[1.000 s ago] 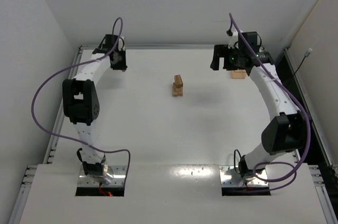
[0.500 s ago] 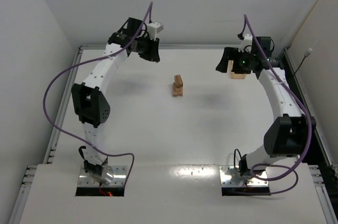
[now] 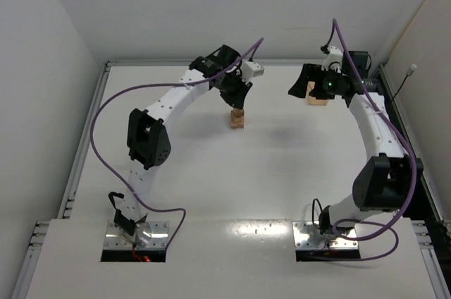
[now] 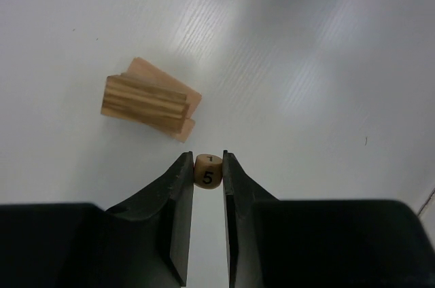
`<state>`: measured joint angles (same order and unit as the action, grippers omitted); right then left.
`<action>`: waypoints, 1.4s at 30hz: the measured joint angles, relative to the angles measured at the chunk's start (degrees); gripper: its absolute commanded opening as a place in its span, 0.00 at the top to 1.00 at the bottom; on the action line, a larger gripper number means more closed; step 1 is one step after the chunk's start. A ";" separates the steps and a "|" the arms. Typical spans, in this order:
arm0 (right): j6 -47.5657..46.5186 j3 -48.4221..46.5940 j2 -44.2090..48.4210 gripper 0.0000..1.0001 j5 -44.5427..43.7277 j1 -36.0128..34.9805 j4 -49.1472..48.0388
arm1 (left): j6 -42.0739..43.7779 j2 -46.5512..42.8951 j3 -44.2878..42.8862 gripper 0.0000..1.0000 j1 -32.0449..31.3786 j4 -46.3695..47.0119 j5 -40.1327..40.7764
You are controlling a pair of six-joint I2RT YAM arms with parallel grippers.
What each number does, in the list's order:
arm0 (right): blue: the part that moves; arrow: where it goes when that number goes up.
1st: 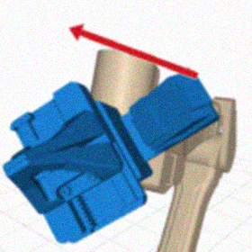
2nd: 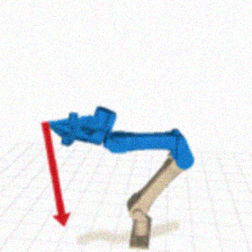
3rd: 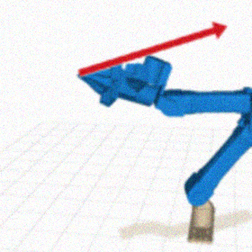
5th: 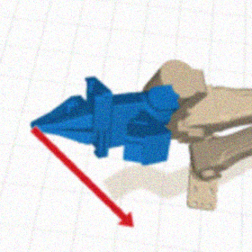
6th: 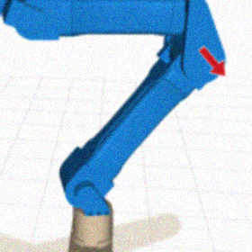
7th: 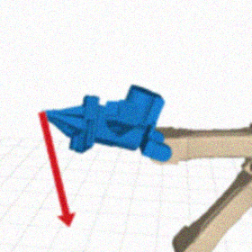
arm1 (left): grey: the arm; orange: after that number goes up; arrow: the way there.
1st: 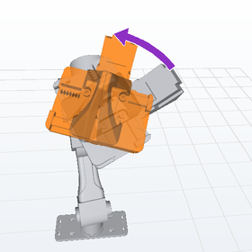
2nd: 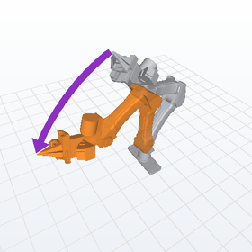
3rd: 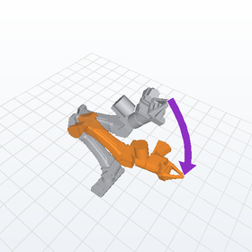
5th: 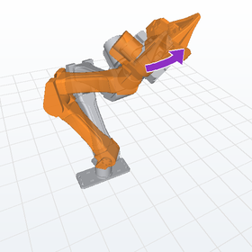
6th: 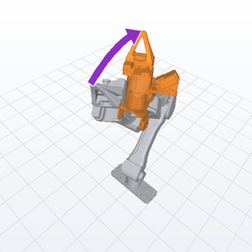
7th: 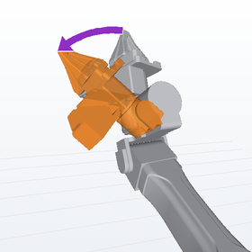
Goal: Build the wood block tower
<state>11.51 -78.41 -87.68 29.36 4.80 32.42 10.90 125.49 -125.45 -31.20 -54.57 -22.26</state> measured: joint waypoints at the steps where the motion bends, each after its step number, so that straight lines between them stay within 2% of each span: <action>1: -0.02 0.09 0.00 0.07 0.28 0.00 -0.26 | 0.37 0.00 0.02 1.00 -0.74 0.07 0.22; 42: -0.02 1.90 0.09 0.07 1.33 1.44 -0.72 | -3.69 5.40 0.02 1.00 -1.60 6.86 10.36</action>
<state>11.49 -76.51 -87.59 30.70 6.24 31.70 7.20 130.89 -125.43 -32.80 -47.70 -11.90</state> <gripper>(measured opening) 0.928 0.160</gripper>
